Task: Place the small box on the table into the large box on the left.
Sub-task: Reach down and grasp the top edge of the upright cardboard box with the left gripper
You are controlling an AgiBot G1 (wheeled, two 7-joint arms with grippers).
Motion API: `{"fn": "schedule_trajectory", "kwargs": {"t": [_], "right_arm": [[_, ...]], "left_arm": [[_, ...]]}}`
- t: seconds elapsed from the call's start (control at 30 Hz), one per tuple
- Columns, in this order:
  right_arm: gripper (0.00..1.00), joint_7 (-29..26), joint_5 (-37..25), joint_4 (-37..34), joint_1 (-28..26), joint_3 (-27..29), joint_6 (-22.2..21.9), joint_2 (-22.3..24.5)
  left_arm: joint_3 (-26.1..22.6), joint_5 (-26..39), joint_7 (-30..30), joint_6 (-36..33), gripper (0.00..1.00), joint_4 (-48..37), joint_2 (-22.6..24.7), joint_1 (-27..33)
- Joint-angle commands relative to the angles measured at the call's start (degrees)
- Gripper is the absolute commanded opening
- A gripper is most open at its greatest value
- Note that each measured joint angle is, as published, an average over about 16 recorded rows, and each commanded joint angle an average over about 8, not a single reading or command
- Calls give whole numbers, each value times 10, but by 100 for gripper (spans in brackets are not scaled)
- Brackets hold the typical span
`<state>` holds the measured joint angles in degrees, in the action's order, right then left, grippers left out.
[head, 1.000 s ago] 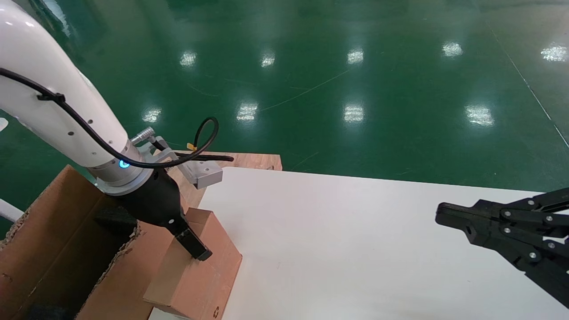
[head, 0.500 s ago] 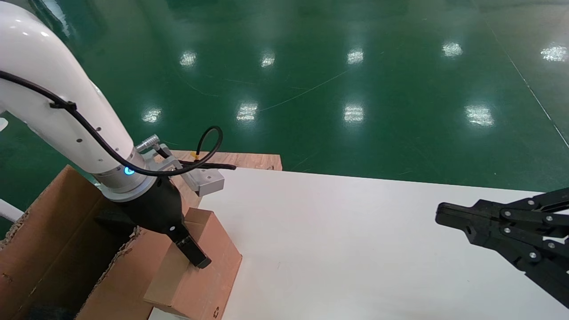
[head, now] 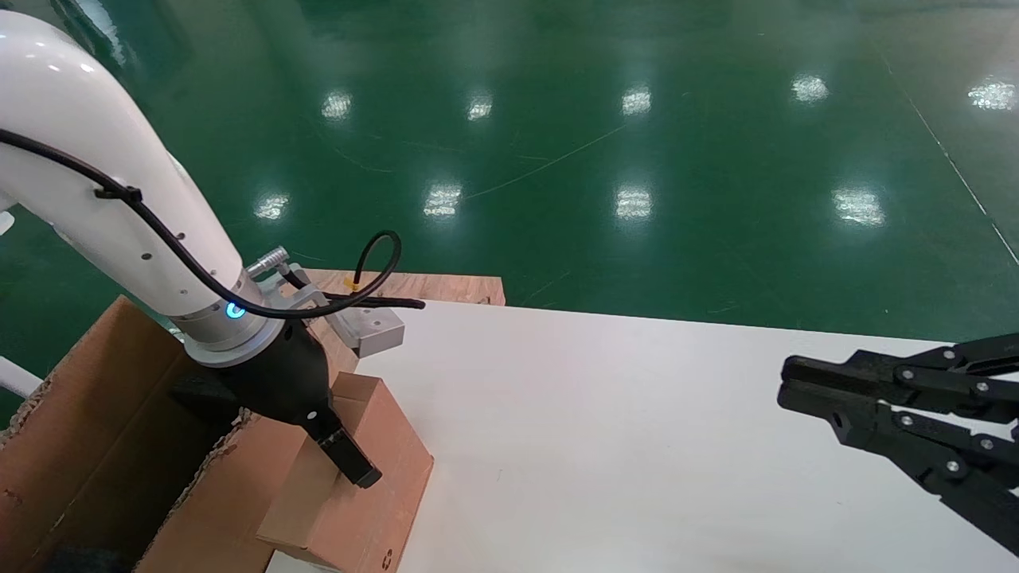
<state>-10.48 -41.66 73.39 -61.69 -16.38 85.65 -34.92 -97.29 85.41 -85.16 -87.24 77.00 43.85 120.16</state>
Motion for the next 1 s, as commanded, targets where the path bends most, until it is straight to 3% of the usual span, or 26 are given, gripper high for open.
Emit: {"fn": "schedule_trajectory", "kwargs": {"t": [0.03, 1.0], "right_arm": [[100, 0, 0, 0, 0, 0, 0, 0], [100, 0, 0, 0, 0, 0, 0, 0]], "left_arm": [[0, 1, 0, 0, 0, 0, 0, 0], [2, 4, 4, -1, 0, -4, 3, 0]]}}
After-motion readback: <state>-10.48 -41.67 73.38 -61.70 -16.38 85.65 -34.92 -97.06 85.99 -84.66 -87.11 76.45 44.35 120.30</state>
